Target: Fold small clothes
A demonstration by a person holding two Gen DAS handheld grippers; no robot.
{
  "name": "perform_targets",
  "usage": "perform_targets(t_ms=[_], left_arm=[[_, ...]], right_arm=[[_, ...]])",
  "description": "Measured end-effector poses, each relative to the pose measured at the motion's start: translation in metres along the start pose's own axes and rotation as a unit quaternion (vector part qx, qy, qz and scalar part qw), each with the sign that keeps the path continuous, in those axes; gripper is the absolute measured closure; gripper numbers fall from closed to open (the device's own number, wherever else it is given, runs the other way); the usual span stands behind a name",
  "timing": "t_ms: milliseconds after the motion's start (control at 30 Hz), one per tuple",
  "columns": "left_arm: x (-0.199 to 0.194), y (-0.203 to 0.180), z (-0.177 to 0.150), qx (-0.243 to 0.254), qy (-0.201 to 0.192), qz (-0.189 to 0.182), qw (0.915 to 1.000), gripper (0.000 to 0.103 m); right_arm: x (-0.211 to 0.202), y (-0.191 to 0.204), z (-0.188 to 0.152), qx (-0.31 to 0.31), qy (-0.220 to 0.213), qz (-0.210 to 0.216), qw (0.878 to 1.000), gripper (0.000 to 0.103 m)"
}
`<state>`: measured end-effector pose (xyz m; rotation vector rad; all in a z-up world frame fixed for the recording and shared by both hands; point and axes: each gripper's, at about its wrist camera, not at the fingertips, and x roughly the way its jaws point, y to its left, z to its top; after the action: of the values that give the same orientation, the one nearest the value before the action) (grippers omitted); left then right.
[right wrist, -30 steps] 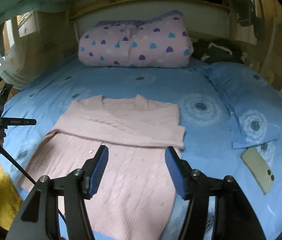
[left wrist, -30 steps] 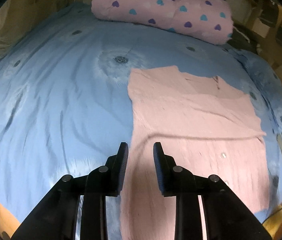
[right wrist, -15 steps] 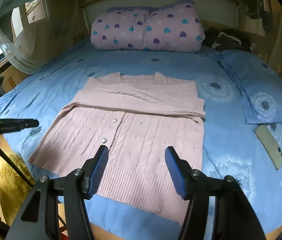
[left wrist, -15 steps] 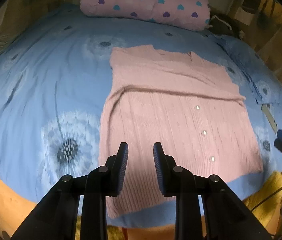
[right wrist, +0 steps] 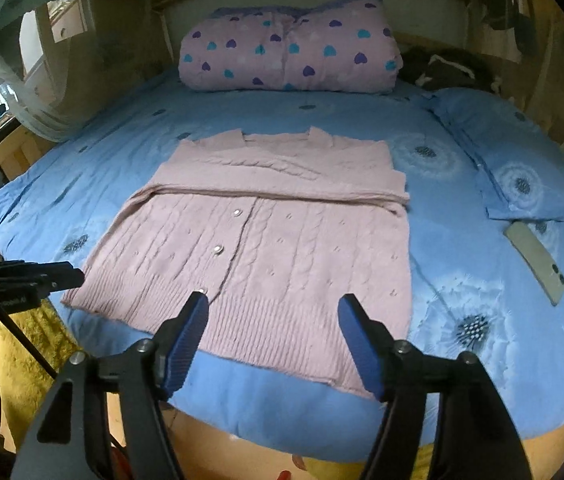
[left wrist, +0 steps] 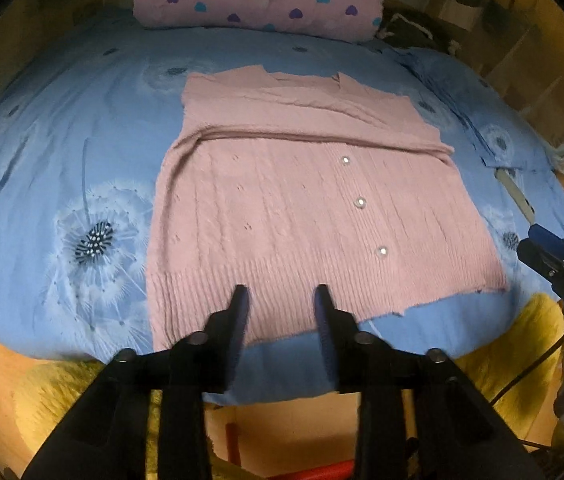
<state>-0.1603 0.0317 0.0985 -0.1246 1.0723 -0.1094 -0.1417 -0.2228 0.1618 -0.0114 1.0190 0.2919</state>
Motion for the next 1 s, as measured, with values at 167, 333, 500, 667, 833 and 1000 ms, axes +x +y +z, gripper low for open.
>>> perform_targets(t_ms=[167, 333, 500, 667, 833, 1000], left_arm=[[0.009, -0.002, -0.016, 0.013, 0.012, 0.018, 0.9997, 0.067], [0.021, -0.008, -0.031, 0.034, 0.039, 0.026, 0.9983, 0.067], [0.036, -0.021, -0.045, 0.064, 0.076, 0.023, 0.9948, 0.067], [0.056, -0.027, -0.048, 0.087, 0.088, 0.063, 0.9903, 0.067], [0.06, -0.032, -0.043, 0.099, 0.075, 0.089, 0.9883, 0.063], [0.068, -0.035, -0.036, 0.101, 0.064, 0.107, 0.987, 0.06]], right_arm=[[0.004, 0.004, -0.016, -0.01, 0.013, -0.008, 1.0, 0.032], [0.014, -0.005, -0.029, -0.001, 0.035, 0.009, 0.999, 0.032], [0.026, -0.009, -0.042, -0.022, 0.064, 0.001, 0.998, 0.029], [0.033, -0.006, -0.048, -0.063, 0.081, -0.029, 0.994, 0.028], [0.052, 0.007, -0.057, -0.104, 0.111, -0.053, 0.987, 0.028], [0.076, 0.002, -0.065, -0.092, 0.12, -0.068, 0.986, 0.027]])
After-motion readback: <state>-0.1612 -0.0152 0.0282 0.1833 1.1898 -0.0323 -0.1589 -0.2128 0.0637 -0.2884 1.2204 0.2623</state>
